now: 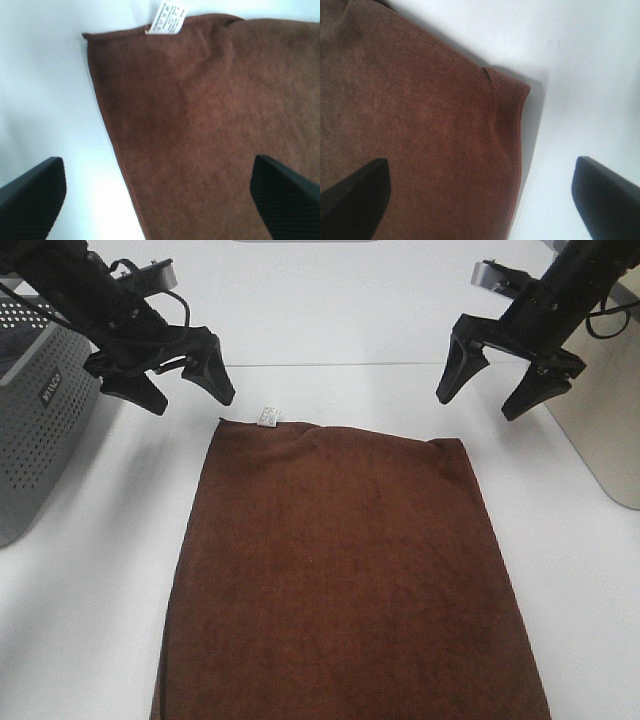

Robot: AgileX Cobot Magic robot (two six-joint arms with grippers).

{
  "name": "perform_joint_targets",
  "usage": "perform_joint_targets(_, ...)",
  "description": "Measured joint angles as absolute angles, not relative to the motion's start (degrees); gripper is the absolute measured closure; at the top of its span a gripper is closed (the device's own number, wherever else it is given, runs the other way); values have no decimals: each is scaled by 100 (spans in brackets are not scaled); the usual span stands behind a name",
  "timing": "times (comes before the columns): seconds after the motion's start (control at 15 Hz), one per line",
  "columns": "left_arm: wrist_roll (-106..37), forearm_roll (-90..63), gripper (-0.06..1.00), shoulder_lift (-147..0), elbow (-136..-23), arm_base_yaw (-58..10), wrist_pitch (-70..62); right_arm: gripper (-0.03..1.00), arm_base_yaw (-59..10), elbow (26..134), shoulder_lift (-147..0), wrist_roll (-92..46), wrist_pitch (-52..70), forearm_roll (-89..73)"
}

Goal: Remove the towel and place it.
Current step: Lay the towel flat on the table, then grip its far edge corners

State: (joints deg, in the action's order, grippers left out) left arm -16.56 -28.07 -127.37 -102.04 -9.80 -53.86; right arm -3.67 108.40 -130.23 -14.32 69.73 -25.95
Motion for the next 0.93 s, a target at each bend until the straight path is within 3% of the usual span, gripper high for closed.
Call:
perform_joint_targets(0.33, -1656, -2693, 2, -13814, -11219, -980, -5638, 3, -350, 11018, -13762, -1432, 6916, -2607)
perform_joint_targets(0.93, -1679, -2744, 2, -14175, -11333, -980, -5632, 3, 57, 11138, -14204, -1599, 6526, -3587)
